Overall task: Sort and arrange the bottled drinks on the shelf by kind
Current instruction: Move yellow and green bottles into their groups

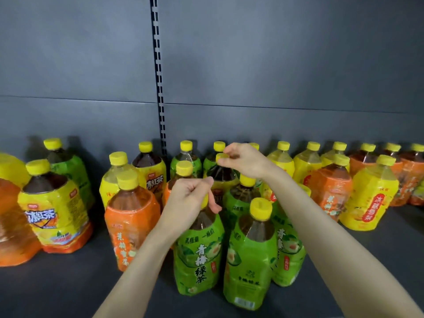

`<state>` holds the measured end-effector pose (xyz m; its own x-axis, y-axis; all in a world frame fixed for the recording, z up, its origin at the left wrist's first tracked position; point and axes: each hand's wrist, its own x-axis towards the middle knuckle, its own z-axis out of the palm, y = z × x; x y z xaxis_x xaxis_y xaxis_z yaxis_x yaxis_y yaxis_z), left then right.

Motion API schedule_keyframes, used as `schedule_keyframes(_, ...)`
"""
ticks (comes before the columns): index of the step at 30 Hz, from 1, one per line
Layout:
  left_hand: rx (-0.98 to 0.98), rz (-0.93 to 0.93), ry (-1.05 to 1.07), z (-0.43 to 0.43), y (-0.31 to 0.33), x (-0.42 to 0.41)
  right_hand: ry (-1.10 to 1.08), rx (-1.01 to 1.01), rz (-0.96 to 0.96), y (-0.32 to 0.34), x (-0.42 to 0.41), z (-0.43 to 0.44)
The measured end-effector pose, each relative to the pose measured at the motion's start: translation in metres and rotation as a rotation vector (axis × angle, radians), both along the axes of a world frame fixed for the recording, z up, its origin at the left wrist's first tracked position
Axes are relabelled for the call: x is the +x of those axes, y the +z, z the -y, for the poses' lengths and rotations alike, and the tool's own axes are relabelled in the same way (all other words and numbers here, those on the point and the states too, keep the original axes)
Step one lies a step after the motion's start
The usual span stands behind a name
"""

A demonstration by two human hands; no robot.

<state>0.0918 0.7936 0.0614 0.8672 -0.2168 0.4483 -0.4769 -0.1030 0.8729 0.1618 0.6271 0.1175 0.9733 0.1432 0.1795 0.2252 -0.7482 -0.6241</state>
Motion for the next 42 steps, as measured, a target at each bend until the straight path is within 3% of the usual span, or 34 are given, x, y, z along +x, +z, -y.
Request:
schedule_keyframes(6,-0.019,-0.017,0.001,0.001,0.0,0.003,0.018,-0.106,-0.088,0.0,0.021,-0.003)
schedule_keyframes(12,-0.003,0.044,0.015,-0.001,0.0,-0.003,0.01,-0.022,-0.022,-0.002,0.021,-0.002)
schedule_keyframes(15,-0.012,0.074,0.058,0.0,0.0,-0.007,-0.015,0.079,0.089,0.006,0.017,-0.001)
schedule_keyframes(19,-0.206,0.154,0.169,-0.007,0.012,-0.005,0.01,0.326,0.239,0.037,0.003,-0.001)
schedule_keyframes(23,-0.02,0.219,0.258,-0.015,0.049,0.027,0.067,0.421,0.402,0.075,-0.016,-0.009)
schedule_keyframes(26,0.163,0.175,0.169,-0.011,0.079,0.05,0.111,0.547,0.493,0.107,-0.03,-0.009)
schedule_keyframes(31,-0.022,0.191,0.025,-0.001,0.098,0.06,0.234,0.732,0.585,0.133,-0.044,-0.016)
schedule_keyframes(34,-0.19,0.217,0.015,0.002,0.1,0.052,0.314,0.81,0.536,0.123,-0.046,-0.021)
schedule_keyframes(37,-0.283,0.214,0.056,0.001,0.106,0.043,0.345,0.794,0.335,0.092,-0.046,-0.027)
schedule_keyframes(39,-0.277,0.199,0.06,-0.003,0.108,0.039,0.367,0.782,0.213,0.072,-0.043,-0.032)
schedule_keyframes(42,-0.171,0.171,0.056,-0.017,0.109,0.036,0.353,0.838,0.197,0.063,-0.038,-0.042)
